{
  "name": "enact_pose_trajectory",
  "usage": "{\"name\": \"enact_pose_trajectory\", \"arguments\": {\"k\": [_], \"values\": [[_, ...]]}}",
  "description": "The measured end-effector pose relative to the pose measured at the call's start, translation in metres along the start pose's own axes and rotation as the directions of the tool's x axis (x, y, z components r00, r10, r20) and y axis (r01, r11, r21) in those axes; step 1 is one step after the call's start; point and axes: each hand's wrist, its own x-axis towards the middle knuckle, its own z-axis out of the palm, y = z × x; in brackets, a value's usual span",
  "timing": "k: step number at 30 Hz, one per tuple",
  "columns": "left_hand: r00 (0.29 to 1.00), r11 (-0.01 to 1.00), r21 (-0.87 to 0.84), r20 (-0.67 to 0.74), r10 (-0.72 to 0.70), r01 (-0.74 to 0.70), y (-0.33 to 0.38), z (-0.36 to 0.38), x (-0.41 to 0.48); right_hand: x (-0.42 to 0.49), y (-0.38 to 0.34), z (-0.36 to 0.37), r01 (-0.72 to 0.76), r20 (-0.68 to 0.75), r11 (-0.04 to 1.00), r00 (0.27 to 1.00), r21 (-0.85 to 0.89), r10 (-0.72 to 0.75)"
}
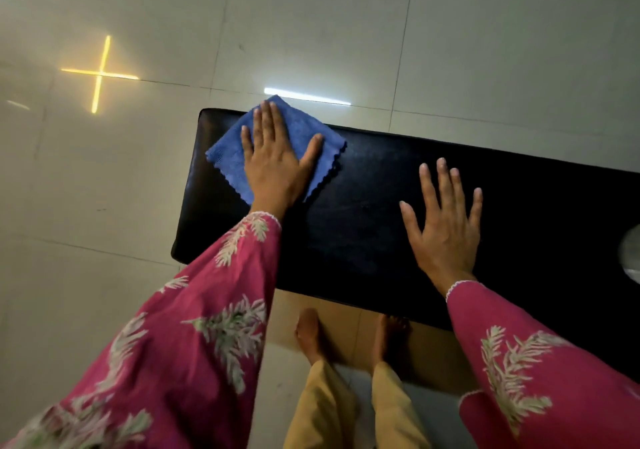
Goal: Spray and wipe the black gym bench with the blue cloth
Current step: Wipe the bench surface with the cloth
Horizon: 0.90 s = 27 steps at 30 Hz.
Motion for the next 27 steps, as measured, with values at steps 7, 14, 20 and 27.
{"name": "enact_pose_trajectory", "arguments": {"k": [7,14,20,27], "values": [[0.944,0.943,0.055,0.065,0.324,-0.327,0.033,0.010,-0.023,0.000,0.001,0.000,-0.001,-0.013,1.000,1.000,-0.001,0.001],[1.000,1.000,0.003,0.030,-0.009,0.009,0.046,0.007,-0.020,-0.001,0.003,0.002,0.016,-0.026,1.000,1.000,0.000,-0.016],[0.953,0.951,0.059,0.012,0.303,-0.303,0.008,0.006,-0.027,-0.001,0.002,0.003,0.021,-0.041,1.000,0.999,-0.001,-0.021],[0.985,0.985,0.019,0.017,0.170,-0.171,0.040,0.019,-0.066,0.000,0.003,0.003,0.025,-0.056,1.000,0.998,0.007,-0.025]]}}
